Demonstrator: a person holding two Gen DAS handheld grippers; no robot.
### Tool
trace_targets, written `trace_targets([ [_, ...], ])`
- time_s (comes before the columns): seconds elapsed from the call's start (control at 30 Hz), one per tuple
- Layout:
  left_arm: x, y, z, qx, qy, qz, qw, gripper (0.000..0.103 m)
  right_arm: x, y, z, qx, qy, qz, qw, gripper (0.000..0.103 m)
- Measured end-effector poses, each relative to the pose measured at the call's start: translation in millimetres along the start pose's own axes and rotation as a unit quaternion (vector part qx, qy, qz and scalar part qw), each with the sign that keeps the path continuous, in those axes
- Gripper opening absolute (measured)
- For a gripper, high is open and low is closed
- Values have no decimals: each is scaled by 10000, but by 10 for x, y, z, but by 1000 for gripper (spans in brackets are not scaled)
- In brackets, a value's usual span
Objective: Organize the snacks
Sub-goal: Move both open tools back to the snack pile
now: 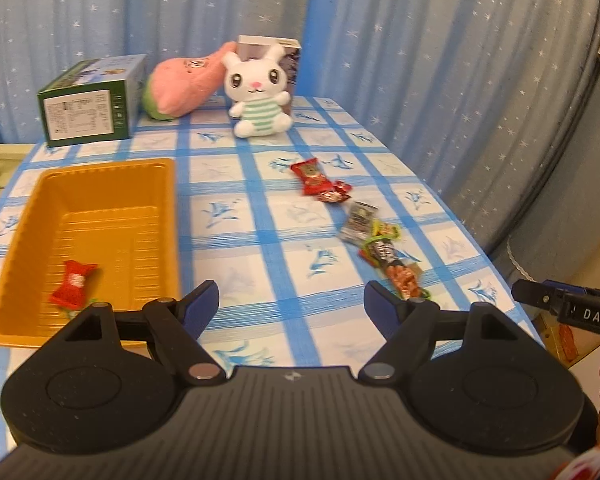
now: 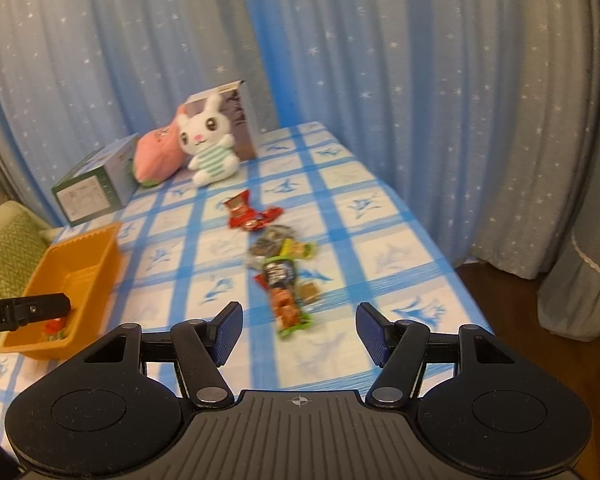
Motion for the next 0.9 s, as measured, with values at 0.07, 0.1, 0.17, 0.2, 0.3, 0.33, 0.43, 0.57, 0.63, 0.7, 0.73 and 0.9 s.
trace_targets([
  [0.07, -6, -80, 87, 23, 5, -23, 10000, 77, 13, -13, 78, -16, 10, -6, 10000, 63],
  [0.1, -12, -115, 133, 0, 7, -41, 10000, 77, 20, -25, 113, -18, 21, -16, 10000, 63],
  [0.17, -16, -196, 225, -50, 15, -88, 9999, 77, 26, -68, 178, -15, 62, -67, 10000, 63],
  [0.2, -17, -238, 273, -70, 10, -106, 9999, 77, 27, -88, 206, -8, 86, -94, 9999, 63],
  [0.3, -35, -372, 410, -119, -12, -167, 9998, 77, 25, -173, 290, 26, 144, -163, 9998, 63],
  [0.33, -40, -424, 454, -122, -23, -189, 9997, 77, 25, -200, 317, 32, 157, -182, 9997, 63],
  [0.43, -61, -586, 577, -156, -55, -263, 9995, 77, 25, -308, 409, 69, 177, -255, 9995, 63],
  [0.57, -106, -826, 735, -186, -164, -402, 9989, 76, 37, -467, 526, 109, 186, -329, 9992, 63],
  [0.63, -133, -955, 820, -245, -229, -478, 9983, 74, 41, -546, 582, 105, 171, -373, 9991, 63],
  [0.7, -158, -1093, 898, -300, -272, -553, 9976, 69, 44, -621, 633, 102, 171, -411, 9990, 63],
  [0.73, -166, -1163, 933, -327, -277, -592, 9973, 68, 43, -657, 656, 98, 172, -432, 9989, 63],
  [0.9, -198, -1479, 1064, -263, -352, -650, 9969, 55, 23, -823, 754, 94, 170, -530, 9984, 63],
])
Point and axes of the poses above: each gripper's, at about its wrist camera, not at the fingertips, and y roughly against the way its jaws point, z to its right, x to its top, the point moved 4 cm from there along -y, roughly the way its jaws point, and after that the axes turned 6 degrees about y, right-handed, at the moved point
